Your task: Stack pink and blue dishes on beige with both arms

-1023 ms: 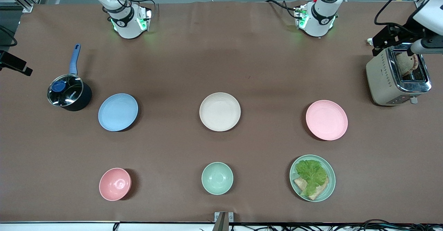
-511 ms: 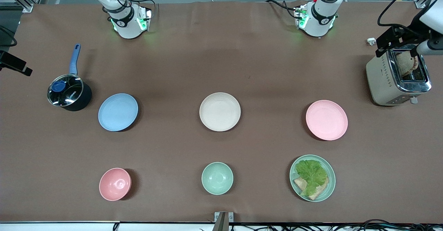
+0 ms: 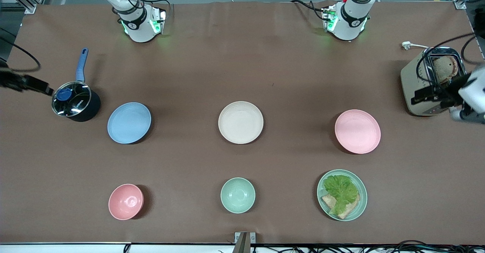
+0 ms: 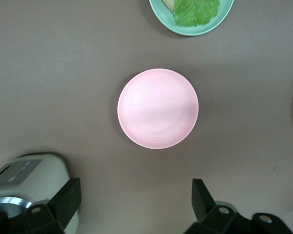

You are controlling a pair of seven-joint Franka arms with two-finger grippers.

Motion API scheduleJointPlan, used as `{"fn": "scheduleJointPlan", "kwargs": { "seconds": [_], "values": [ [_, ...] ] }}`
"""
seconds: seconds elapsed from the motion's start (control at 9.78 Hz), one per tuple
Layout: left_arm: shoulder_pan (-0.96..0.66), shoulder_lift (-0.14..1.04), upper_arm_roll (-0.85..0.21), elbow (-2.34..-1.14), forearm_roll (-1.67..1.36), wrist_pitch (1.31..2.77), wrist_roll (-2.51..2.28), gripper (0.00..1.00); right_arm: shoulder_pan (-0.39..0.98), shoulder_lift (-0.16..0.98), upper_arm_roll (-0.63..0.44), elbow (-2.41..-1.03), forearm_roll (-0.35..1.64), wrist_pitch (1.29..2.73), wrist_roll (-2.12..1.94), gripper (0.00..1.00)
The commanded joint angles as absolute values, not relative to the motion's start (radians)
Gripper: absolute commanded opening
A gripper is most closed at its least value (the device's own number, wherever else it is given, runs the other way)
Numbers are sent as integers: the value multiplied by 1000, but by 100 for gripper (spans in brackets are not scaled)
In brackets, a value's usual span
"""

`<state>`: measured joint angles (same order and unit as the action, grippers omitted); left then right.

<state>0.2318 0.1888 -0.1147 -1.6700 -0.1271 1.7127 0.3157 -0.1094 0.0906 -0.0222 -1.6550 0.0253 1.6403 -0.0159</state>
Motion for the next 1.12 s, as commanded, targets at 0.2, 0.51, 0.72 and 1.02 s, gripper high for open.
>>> {"fn": "scheduleJointPlan", "kwargs": {
  "seconds": [0.2,0.51,0.72,1.02],
  "values": [
    [316,472,-127,-1741,-213,2016,650,100,-138,211,-20,-1870,151,1906,-220,100],
    [318,609,-127,-1743,-213,2166,753,81,-158,371,-20,-1902,267,2064,-483,100],
    [313,637,-127,-1743,-216,2174,746,68,-176,420,-18,-1933,270,2188,-562,100],
    [301,661,-127,-1752,-256,2174,738,57,-209,468,-18,-1974,357,2287,-698,100]
  ]
}}
